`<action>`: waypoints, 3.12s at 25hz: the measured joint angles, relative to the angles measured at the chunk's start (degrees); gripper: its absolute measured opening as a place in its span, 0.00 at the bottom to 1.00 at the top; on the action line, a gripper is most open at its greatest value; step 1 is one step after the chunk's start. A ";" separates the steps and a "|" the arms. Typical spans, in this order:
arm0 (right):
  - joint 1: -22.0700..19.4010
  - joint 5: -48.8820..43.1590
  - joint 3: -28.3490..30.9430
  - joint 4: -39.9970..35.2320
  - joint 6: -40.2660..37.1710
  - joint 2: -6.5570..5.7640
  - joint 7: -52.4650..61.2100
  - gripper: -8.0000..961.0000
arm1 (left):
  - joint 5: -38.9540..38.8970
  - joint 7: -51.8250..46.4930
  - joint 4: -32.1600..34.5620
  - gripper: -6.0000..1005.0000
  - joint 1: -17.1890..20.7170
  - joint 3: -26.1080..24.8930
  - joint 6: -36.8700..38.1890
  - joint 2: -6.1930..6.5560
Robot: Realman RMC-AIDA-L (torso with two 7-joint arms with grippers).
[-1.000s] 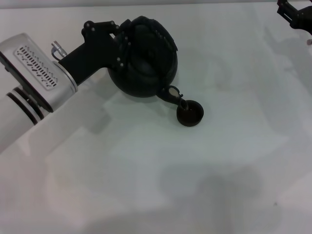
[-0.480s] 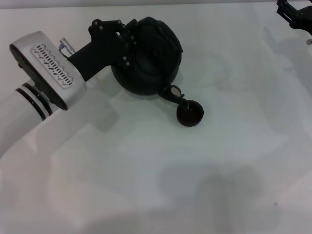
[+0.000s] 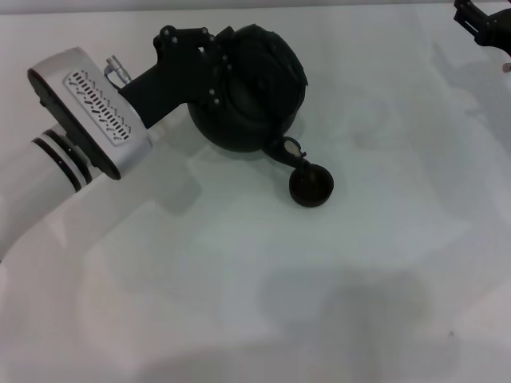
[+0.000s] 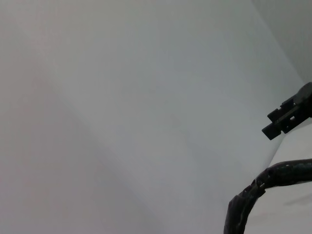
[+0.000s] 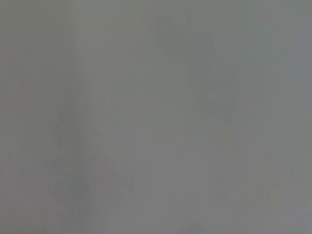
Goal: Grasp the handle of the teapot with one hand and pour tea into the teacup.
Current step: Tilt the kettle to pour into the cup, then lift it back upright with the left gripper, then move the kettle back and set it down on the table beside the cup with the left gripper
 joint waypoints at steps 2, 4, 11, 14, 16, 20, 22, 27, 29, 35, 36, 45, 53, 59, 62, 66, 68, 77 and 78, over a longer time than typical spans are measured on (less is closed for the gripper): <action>-0.01 0.04 0.00 0.00 0.00 0.00 0.00 0.90 | 0.02 0.81 0.05 0.09 0.03 0.08 0.17 0.00; -0.01 0.08 0.01 0.00 -0.01 0.00 0.00 0.90 | 0.06 1.06 0.06 0.09 0.04 0.16 0.27 0.00; 0.10 0.12 0.01 0.00 -0.01 0.00 0.00 0.90 | 0.06 1.14 0.08 0.09 -0.01 0.23 0.43 -0.01; 0.11 0.16 0.01 0.00 -0.01 0.00 0.00 0.90 | 0.06 1.32 0.08 0.09 -0.09 0.31 0.45 -0.01; 0.13 0.18 0.00 0.00 0.00 0.00 0.00 0.90 | 0.06 1.83 0.08 0.09 -0.11 0.35 0.46 -0.01; 0.16 0.18 0.01 0.00 0.02 0.00 0.00 0.90 | 0.05 2.71 0.15 0.09 -0.13 0.36 0.50 -0.01; 0.17 0.18 0.00 0.00 0.02 0.00 0.00 0.90 | 0.05 2.72 0.18 0.09 -0.14 0.30 0.52 -0.01; 0.17 0.18 0.00 0.00 0.02 0.00 0.00 0.90 | 0.05 2.73 0.38 0.09 -0.14 0.18 0.59 -0.01; 0.17 0.18 0.00 0.00 0.02 0.00 0.00 0.90 | 0.05 2.74 0.60 0.09 -0.14 0.17 0.59 0.00; 0.17 0.17 0.00 0.00 0.02 0.00 0.00 0.90 | 0.04 2.74 0.90 0.09 0.03 -0.02 0.60 0.06; 0.17 0.17 0.00 0.00 0.02 0.00 0.00 0.90 | 0.00 2.74 1.04 0.09 0.20 -0.02 0.60 0.07; 0.24 0.22 0.09 -0.52 -1.17 0.00 0.00 0.90 | -0.31 2.44 2.37 0.09 2.37 -0.06 0.65 0.09; 0.25 0.15 0.00 -0.53 -1.22 0.00 0.00 0.90 | -0.52 2.42 3.13 0.09 3.70 -0.42 1.31 0.08; 0.01 0.03 -0.28 -0.53 -1.18 0.00 0.00 0.90 | -0.59 2.28 3.23 0.09 4.71 -2.18 2.11 0.00; -0.05 -0.01 -0.37 -0.53 -1.13 0.00 0.00 0.90 | -0.61 2.25 3.57 0.09 5.59 -3.93 2.64 -0.04; 0.01 -0.05 -0.37 -0.53 -1.12 0.00 0.00 0.90 | -0.61 2.22 4.98 0.09 7.27 -6.86 2.84 0.03; 0.15 -0.09 -0.36 -0.53 -1.13 0.00 0.00 0.90 | -0.61 2.12 5.92 0.09 8.43 -9.17 3.07 -0.02; 0.78 -0.08 -0.12 -0.53 -1.73 0.00 -0.13 0.90 | -1.53 -8.87 9.62 0.09 14.95 -20.68 3.02 -0.23; 1.00 -0.06 -0.04 -0.54 -2.14 -0.01 -0.17 0.90 | -2.69 -10.83 9.69 0.09 15.49 -21.05 2.99 -0.24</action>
